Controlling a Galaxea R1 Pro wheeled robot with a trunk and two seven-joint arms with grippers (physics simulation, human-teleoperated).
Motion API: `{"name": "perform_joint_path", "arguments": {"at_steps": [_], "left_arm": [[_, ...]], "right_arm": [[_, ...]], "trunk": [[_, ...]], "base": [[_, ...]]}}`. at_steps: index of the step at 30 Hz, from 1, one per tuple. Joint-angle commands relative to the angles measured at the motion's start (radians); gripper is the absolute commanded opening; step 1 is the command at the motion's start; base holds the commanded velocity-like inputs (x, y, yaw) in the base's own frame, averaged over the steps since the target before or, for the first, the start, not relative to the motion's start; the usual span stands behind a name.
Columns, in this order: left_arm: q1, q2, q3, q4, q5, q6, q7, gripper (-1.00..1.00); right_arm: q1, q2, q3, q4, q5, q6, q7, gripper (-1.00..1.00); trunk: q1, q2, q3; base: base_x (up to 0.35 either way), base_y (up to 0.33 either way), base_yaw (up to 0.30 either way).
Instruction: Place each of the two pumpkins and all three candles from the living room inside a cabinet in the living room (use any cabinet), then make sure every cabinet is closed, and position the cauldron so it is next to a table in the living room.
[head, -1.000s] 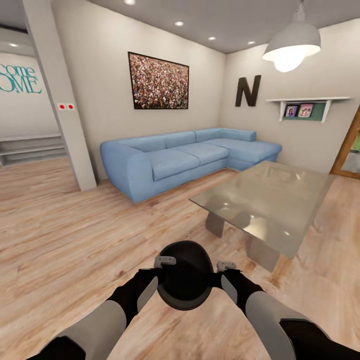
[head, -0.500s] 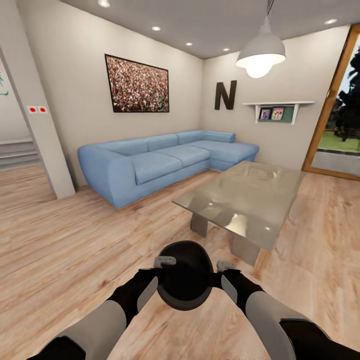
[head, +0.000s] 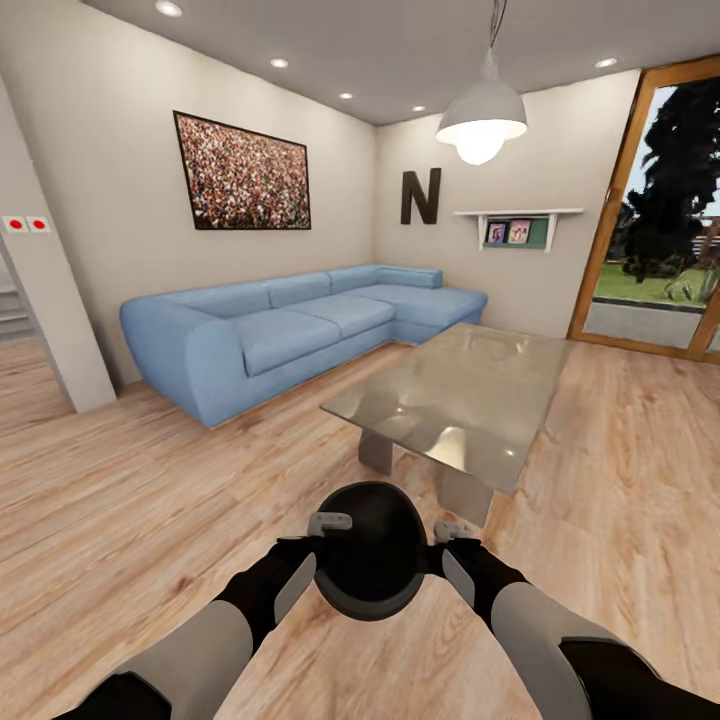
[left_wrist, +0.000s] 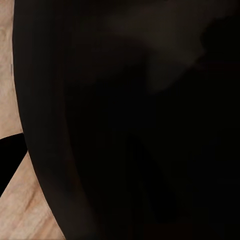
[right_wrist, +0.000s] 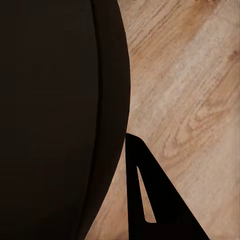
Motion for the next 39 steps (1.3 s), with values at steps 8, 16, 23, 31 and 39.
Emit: {"name": "perform_joint_path", "arguments": {"at_steps": [8, 16, 23, 31, 39], "left_arm": [[0.000, 0.000, -0.005, -0.001, 0.014, 0.003, 0.006, -1.00], [0.000, 0.000, -0.005, -0.001, 0.014, 0.003, 0.006, -1.00], [0.000, 0.000, -0.005, -0.001, 0.014, 0.003, 0.006, -1.00], [0.000, 0.000, -0.005, -0.001, 0.014, 0.003, 0.006, -1.00], [0.000, 0.000, -0.005, -0.001, 0.014, 0.003, 0.006, -1.00]], "right_arm": [[-0.001, 0.002, -0.018, -0.002, -0.028, 0.005, -0.002, -1.00], [-0.001, 0.002, -0.018, -0.003, -0.028, 0.006, -0.007, -1.00], [-0.001, 0.001, -0.018, -0.004, -0.028, 0.006, -0.007, -1.00], [0.000, 0.001, -0.018, -0.004, -0.028, 0.005, -0.004, -1.00], [-0.001, 0.001, -0.018, -0.004, -0.028, 0.005, -0.004, -1.00]], "trunk": [[0.000, -0.001, -0.001], [0.000, -0.001, -0.001], [0.000, -0.001, -0.001], [0.000, -0.001, 0.003], [0.000, -0.001, 0.007]], "base": [[0.000, 0.068, -0.078], [0.000, 0.272, -0.099], [0.000, 0.121, -0.280], [0.000, 0.004, -0.295], [0.000, 0.116, -0.274]]}}
